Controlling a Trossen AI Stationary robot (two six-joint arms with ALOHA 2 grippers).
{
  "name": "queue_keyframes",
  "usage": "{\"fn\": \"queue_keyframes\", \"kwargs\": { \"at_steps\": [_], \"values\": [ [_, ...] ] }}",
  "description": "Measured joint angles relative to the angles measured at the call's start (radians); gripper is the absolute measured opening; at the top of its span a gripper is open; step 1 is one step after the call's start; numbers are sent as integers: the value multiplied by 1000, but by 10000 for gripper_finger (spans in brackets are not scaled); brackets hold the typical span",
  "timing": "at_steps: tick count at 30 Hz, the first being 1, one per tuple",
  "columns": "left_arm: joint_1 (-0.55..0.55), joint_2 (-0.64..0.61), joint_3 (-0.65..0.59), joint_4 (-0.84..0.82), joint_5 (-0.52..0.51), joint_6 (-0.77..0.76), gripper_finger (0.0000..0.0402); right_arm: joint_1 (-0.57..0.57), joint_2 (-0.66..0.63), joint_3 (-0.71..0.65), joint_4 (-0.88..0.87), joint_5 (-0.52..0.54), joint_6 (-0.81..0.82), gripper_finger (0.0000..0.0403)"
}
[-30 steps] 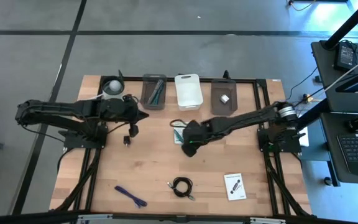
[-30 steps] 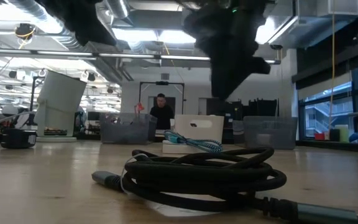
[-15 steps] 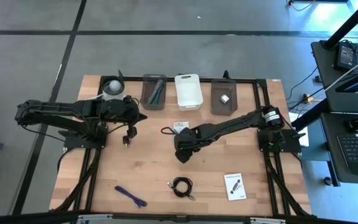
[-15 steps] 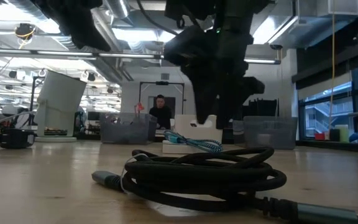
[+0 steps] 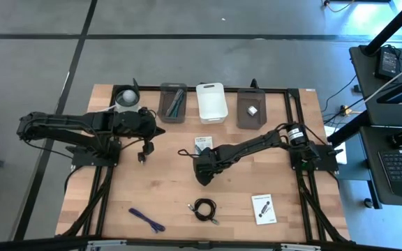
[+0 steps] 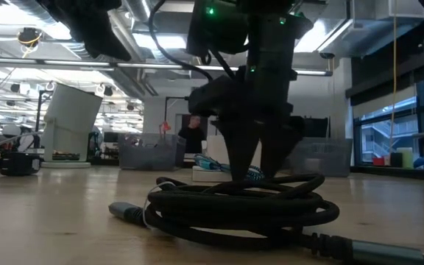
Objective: Pick and place items into bin
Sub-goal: Put the blue charger cable into the left black bin
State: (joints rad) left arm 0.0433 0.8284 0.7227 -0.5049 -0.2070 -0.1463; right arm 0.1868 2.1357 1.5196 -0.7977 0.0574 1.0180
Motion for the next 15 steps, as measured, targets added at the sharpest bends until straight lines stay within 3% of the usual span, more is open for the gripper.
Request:
{"fn": "queue_keyframes", "kwargs": {
  "at_steps": [3, 8, 11, 15],
  "values": [
    [0, 0, 0, 0, 0, 0, 3, 0, -6, -3, -7, -2, -3, 181],
    [0, 0, 0, 16, -13, 1, 3, 4, -39, -4, -14, -32, -44, 34],
    [0, 0, 0, 21, -44, 3, 3, 12, -99, -4, -31, -20, -57, 24],
    [0, 0, 0, 46, -84, 37, 3, 30, -212, -4, -64, 103, -54, 28]
  ]
}}
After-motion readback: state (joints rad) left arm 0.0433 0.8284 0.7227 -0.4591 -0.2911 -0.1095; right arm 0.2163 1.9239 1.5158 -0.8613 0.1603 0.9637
